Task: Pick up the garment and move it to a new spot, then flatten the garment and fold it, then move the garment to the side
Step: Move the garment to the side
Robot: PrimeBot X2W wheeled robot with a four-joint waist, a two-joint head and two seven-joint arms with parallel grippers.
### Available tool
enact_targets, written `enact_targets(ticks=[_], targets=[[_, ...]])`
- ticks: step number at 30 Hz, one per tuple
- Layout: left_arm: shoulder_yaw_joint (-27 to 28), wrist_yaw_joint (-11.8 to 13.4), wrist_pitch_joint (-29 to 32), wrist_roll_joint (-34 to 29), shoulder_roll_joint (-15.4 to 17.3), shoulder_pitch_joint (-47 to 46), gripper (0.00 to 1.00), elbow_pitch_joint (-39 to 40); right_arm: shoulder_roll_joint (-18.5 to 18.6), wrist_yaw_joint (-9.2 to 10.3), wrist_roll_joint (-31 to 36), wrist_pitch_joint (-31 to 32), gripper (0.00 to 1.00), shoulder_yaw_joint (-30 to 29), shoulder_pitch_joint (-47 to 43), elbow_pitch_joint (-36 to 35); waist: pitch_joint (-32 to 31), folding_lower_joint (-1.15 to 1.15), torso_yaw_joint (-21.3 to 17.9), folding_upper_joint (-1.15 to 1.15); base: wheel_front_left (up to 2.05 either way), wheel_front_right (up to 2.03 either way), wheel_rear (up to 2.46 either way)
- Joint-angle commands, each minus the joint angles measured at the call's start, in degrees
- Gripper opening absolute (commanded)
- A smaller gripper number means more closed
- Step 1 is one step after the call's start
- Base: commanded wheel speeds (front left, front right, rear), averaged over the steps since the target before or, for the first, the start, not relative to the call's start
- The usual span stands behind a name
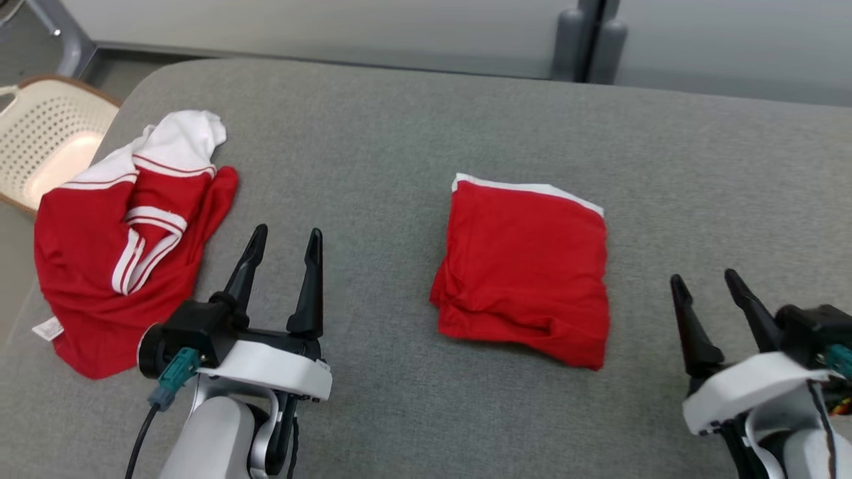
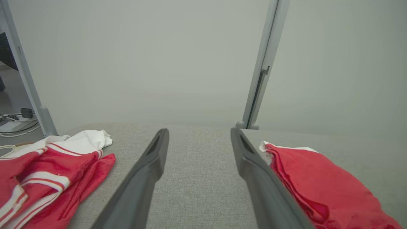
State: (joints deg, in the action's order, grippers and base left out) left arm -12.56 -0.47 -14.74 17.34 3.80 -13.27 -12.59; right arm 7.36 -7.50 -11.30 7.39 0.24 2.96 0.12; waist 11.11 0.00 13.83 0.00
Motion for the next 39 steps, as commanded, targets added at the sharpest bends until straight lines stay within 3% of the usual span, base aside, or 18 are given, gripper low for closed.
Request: enact_targets(ticks=[1, 9, 10, 11, 12, 13, 19, 24, 33, 39], targets=[[-0.30, -0.38, -0.36, 0.40, -0.14, -1.43, 1.00, -0.27, 0.32, 0.02, -0.68, -0.19, 1.00, 0.85, 1.91, 1.28, 4.10, 0.00, 3.94, 0.00, 0.00, 0.00, 0.00], [-0.77, -0.36, -0.50, 1.21, -0.72, -3.56, 1.00, 0.47, -0.08, 0.02, -2.88, 2.34, 1.00, 7.45, 8.93, 14.28, 6.35, 0.00, 6.21, 0.00, 0.00, 0.00, 0.00], [-0.76, -0.31, -0.48, 1.26, -0.75, -3.52, 1.00, 0.60, -0.11, 0.01, -3.10, 3.48, 0.64, 7.84, 9.01, 15.40, 6.43, 0.00, 6.24, 0.00, 0.00, 0.00, 0.00], [-0.76, -0.24, -0.49, 1.27, -0.76, -3.44, 1.00, 0.73, -0.04, 0.02, -2.95, 4.69, 0.42, 8.02, 8.88, 16.34, 6.50, 0.00, 6.23, 0.00, 0.00, 0.00, 0.00], [-0.78, -0.16, -0.49, 1.30, -0.78, -3.41, 1.00, 0.84, -0.07, 0.02, -2.57, 5.51, 0.11, 8.09, 8.84, 16.97, 6.57, 0.00, 6.17, 0.00, 0.00, 0.00, 0.00], [-0.81, -0.06, -0.49, 1.34, -0.79, -3.43, 1.00, 0.92, -0.39, 0.02, -2.37, 6.36, 0.00, 7.90, 8.66, 17.10, 6.61, 0.00, 6.06, 0.00, 0.00, 0.00, 0.00], [-0.13, 0.58, -0.49, -0.60, -0.78, -3.33, 1.00, 1.91, 0.72, 0.08, 0.32, 7.94, 0.00, 7.99, 8.82, 12.21, 6.42, 0.00, 2.60, 0.00, 0.00, 0.00, 0.00], [0.84, 0.09, -0.50, -2.16, -0.38, -2.57, 1.00, 2.10, 1.26, 0.07, -0.58, 8.77, 0.00, 8.63, 7.43, 8.85, 6.05, 0.00, -4.58, 0.00, 0.00, 0.00, 0.00], [-0.08, -1.37, -0.27, -3.95, 1.43, -2.22, 1.00, 1.97, 0.55, 0.07, -4.00, 5.69, 0.00, 8.88, 4.48, 10.29, 5.48, 0.00, -17.58, 0.00, 0.00, 0.00, 0.00], [-1.18, -1.58, 1.64, -4.89, 2.49, -4.12, 1.00, 4.29, 1.51, 0.07, -7.07, 2.20, 0.00, 10.95, 8.71, 13.75, 7.77, 0.00, -24.29, 0.00, 0.00, 0.00, 0.00]])
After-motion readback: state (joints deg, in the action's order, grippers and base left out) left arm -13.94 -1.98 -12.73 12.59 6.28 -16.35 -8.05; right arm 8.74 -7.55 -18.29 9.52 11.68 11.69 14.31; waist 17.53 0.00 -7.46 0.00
